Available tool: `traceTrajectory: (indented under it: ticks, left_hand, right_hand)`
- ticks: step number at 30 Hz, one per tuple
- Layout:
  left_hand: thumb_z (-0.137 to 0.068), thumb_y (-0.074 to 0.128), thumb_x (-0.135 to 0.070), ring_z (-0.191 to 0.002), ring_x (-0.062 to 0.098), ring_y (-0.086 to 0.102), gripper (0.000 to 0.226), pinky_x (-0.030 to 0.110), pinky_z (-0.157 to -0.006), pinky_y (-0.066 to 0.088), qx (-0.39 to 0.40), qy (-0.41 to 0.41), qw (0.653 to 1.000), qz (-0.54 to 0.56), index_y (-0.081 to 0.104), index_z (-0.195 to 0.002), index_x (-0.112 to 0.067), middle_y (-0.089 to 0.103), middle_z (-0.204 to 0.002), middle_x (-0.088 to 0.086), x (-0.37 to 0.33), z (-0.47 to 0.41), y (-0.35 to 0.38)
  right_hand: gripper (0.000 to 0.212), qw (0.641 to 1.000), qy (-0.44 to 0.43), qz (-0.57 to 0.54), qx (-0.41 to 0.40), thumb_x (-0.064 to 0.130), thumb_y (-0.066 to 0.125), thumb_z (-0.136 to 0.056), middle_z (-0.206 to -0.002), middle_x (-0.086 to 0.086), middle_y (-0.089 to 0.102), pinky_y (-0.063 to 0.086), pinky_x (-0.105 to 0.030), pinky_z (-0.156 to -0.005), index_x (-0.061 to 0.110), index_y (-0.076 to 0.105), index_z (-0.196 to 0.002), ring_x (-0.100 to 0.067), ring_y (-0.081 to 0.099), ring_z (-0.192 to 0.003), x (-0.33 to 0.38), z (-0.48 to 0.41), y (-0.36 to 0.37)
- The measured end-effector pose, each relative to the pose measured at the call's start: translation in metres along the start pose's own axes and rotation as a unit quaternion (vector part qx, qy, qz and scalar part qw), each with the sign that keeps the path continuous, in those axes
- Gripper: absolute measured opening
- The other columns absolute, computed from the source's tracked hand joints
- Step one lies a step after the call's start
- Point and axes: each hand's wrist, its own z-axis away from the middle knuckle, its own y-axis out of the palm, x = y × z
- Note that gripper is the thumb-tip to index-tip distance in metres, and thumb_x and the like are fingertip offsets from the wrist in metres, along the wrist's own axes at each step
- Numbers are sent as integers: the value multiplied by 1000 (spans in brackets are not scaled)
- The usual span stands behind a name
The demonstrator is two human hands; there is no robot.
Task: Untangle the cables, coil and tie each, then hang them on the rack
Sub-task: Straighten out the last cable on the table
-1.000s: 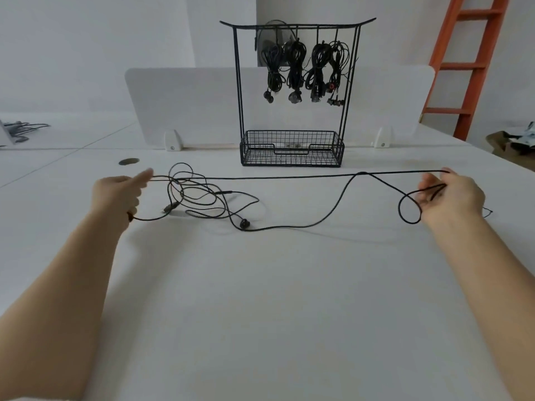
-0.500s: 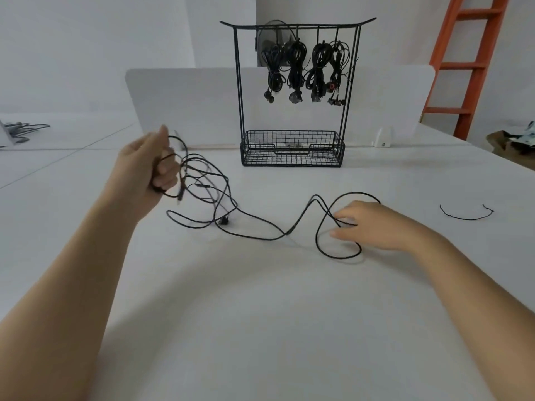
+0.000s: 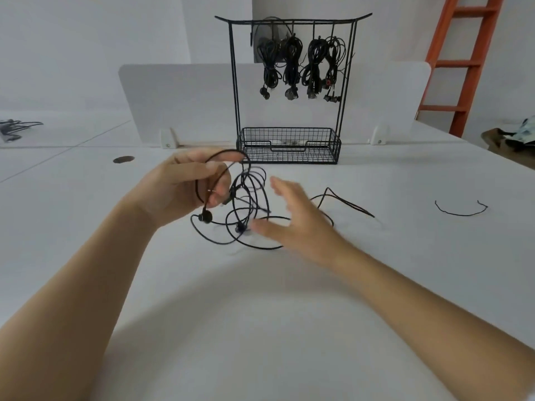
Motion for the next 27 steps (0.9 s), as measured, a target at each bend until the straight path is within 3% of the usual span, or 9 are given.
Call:
traceTrajectory:
  ticks: [2,4,8,11,15,18,20,23,27]
  left_hand:
    - [-67,76,-41,-53,13,50,32,17,-50,38,52,-14,999,-10,75,-96,-30,62,-64,-2,3,1,-1]
    - [-64,77,-44,-54,12,50,35,18,-48,33,49,-20,998,-35,75,-96,-32,66,-67,-1,2,1,-1]
    - [-46,85,-49,-54,15,56,52,18,-42,38,-96,-68,992,-54,76,-92,-27,73,-81,10,-5,3,-11]
    - [-71,72,-37,-46,13,55,33,16,-38,37,-219,-114,959,-138,70,-100,-22,73,-76,10,-5,6,-21]
    - [-94,49,-26,-45,7,53,18,18,-45,40,-403,-109,793,-443,66,-95,-19,68,-67,-1,8,2,-27]
    - [-94,46,-29,-61,17,52,23,28,-60,38,-452,-53,698,-553,65,-90,-16,65,-66,-3,10,3,-27]
    - [-92,48,-32,-47,7,48,24,25,-53,36,-500,-35,733,-459,62,-82,-16,61,-49,-10,8,5,-39]
    - [-94,44,-36,-32,6,35,36,14,-37,27,-600,-53,786,-140,57,-70,-13,53,-50,-3,6,13,-68]
    - [-101,20,-38,-30,6,30,48,12,-36,24,-595,-98,753,264,43,-63,-18,35,-44,-9,16,36,-93]
  right_hand:
    - [44,991,59,-91,75,28,68,-82,-118,4,53,36,-23,-95,13,53,-121,-6,48,-109,-5,-3,14]
    - [13,989,72,-125,41,20,63,-86,-80,5,62,40,-27,-77,7,65,-87,-10,54,-79,-10,-5,17]
    - [25,947,135,-270,-106,12,58,-88,-45,8,42,35,-22,-43,14,52,-64,-7,40,-38,-16,-10,-14]
    - [21,911,163,-345,-156,8,58,-86,-38,7,32,21,-16,-37,12,51,-67,-6,27,-30,-22,-8,-49]
    - [15,914,153,-324,-190,11,55,-89,-34,11,25,12,-13,-38,8,58,-75,-5,19,-28,-24,-5,-74]
    - [26,959,77,41,-270,22,54,-91,-44,2,41,29,-24,-48,2,60,-75,-17,42,-48,-29,-2,-73]
    - [29,928,71,175,-320,29,51,-91,-55,-7,50,34,-32,-59,5,62,-80,-32,50,-65,-33,-3,-72]
    - [33,912,124,9,-391,42,41,-77,-52,3,49,44,-37,-70,20,65,-71,-31,57,-70,-40,-5,-84]
    - [43,869,181,-172,-426,38,38,-93,-38,8,54,37,-20,-53,20,61,-62,-9,47,-43,-49,-8,-104]
